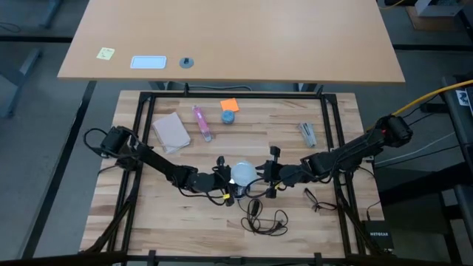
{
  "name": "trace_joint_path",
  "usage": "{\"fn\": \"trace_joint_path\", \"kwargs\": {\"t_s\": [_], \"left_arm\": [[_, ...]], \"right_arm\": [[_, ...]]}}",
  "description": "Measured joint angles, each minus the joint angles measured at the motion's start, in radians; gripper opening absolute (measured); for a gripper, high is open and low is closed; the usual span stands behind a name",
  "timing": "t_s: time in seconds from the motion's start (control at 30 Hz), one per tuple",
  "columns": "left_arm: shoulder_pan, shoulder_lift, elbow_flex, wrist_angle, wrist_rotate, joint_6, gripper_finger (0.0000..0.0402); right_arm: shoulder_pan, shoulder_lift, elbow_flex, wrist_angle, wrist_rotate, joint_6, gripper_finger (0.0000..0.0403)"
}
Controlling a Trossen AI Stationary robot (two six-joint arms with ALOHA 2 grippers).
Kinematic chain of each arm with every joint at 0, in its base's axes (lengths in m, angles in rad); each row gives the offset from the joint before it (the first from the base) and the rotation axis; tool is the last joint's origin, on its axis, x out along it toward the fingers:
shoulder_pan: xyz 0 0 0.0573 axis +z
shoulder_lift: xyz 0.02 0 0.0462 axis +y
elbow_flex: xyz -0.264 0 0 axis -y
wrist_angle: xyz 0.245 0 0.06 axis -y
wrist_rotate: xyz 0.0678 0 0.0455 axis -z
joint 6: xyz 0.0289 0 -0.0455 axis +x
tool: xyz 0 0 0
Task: Screw lightbulb
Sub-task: Insert the lightbulb into the lamp
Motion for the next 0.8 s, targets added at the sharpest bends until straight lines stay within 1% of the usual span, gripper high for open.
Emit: {"fn": "trace_joint_path", "kwargs": {"t_s": [0.13, 0.8], "left_arm": [[-0.008, 0.026, 0.0, 0.01, -0.003, -0.062, 0.0159], [-0.024, 0.032, -0.001, -0.015, 0.003, -0.082, 0.0159]], "right_arm": [[0.0, 0.0, 0.0, -0.002, 0.0, 0.005, 0.005], [0.0, -0.001, 0.0, -0.002, 0.0, 0.007, 0.005]]}}
